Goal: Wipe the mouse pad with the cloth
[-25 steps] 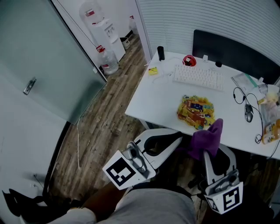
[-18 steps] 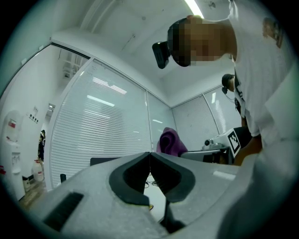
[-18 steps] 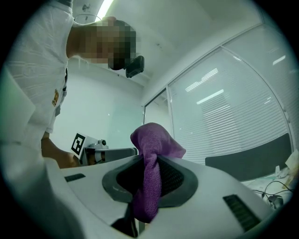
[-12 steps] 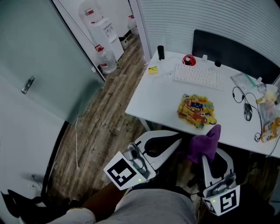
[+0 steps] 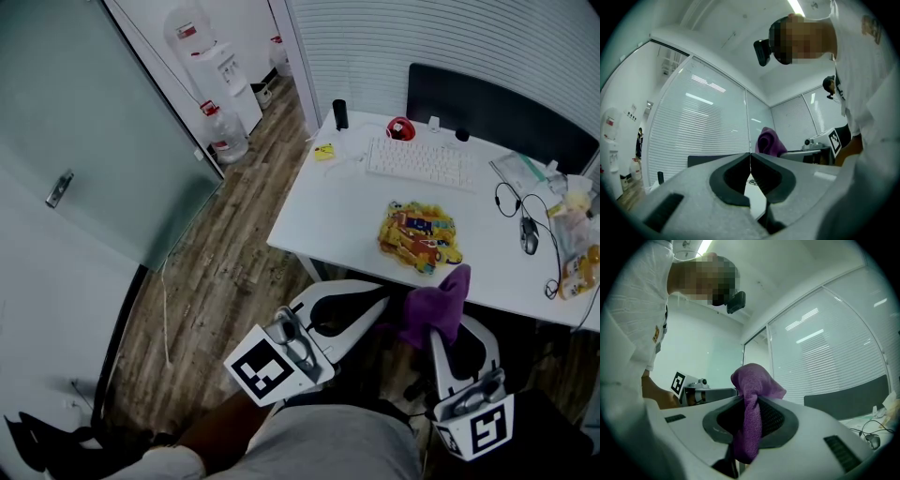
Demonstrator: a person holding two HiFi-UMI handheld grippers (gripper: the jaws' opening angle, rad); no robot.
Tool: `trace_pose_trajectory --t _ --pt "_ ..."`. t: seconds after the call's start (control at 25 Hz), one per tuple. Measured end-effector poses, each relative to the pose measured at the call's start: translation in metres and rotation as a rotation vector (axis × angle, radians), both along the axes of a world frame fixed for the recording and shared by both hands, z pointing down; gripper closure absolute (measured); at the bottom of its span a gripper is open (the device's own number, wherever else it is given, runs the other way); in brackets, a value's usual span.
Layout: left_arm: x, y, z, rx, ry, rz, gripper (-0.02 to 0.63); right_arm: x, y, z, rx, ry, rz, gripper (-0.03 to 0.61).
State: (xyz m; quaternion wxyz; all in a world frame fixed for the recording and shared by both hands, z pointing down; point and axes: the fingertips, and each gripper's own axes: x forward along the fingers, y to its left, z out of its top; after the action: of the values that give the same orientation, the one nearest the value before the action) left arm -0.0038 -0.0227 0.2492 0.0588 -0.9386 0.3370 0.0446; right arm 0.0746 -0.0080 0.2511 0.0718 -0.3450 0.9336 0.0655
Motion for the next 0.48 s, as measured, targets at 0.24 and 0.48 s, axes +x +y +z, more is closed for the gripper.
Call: trace_pose_trajectory --t 0.24,0.48 --pt "0.001 0.0002 0.0011 0.0 0.001 0.004 0.598 0.0021 -0.0006 0.0031 -0.022 0.008 0.011 0.514" --pt "0.0001 -0.0011 0.0017 -0.001 0.0 0.002 0.598 0.0002 -0.0012 -0.0039 0.011 -0.015 0.003 0.514"
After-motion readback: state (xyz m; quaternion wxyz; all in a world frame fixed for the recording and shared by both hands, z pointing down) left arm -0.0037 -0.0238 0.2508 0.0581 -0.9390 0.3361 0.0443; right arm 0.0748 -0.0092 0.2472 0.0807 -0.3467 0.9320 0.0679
